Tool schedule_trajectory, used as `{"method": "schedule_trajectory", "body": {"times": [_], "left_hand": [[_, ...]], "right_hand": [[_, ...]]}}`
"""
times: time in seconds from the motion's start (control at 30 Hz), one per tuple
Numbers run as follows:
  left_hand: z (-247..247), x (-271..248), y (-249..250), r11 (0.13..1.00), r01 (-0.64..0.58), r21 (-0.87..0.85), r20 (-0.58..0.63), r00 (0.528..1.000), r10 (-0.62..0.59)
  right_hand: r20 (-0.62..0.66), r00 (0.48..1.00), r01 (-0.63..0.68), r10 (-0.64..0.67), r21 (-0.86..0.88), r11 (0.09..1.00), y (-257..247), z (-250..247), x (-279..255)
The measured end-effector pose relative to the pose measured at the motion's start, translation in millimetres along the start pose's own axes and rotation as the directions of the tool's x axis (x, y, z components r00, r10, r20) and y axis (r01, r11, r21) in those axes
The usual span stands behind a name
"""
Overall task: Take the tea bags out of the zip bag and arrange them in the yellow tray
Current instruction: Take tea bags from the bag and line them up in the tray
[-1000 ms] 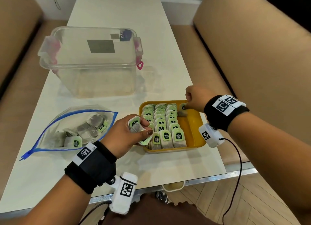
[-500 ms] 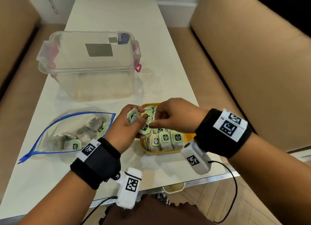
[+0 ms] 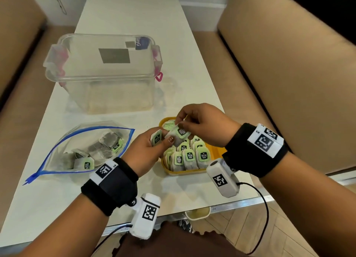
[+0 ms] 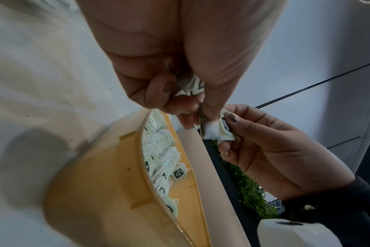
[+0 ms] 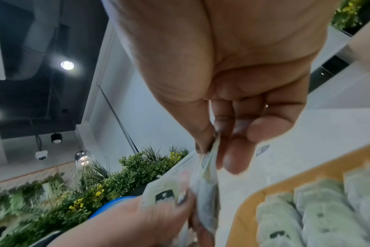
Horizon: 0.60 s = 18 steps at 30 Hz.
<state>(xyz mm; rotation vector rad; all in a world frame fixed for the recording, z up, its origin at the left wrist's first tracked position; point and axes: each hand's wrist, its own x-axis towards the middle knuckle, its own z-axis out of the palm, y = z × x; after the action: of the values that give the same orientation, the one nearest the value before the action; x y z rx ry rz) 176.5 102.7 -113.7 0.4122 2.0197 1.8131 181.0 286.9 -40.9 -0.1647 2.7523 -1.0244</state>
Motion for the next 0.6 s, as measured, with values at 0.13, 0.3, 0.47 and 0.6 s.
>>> {"method": "schedule_trajectory", "body": {"times": [0.13, 0.3, 0.47, 0.6], "left_hand": [[2, 1, 3, 0.999, -0.026, 0.029, 0.009, 1.0, 0.026], [4, 2, 3, 1.0, 0.0, 0.015, -0.006, 1.0, 0.0], [2, 2, 0, 0.999, 0.051, -0.006, -0.044, 0.998, -0.051], [3, -2, 1, 0.998, 0.069, -0.004, -0.047, 0.996, -0.07]], "right_hand": [[-0.01, 1.0, 0.014, -0.014, -0.002, 1.0, -3, -7, 0], [-0.006, 1.0, 0.001, -0.001, 0.006, 1.0, -3, -20, 3], [-0.05, 0.998, -0.047, 0.036, -0.244, 0.969, 15, -40, 8], [-0.064, 0.99, -0.142, 0.127, -0.472, 0.87, 42, -50, 13]]}}
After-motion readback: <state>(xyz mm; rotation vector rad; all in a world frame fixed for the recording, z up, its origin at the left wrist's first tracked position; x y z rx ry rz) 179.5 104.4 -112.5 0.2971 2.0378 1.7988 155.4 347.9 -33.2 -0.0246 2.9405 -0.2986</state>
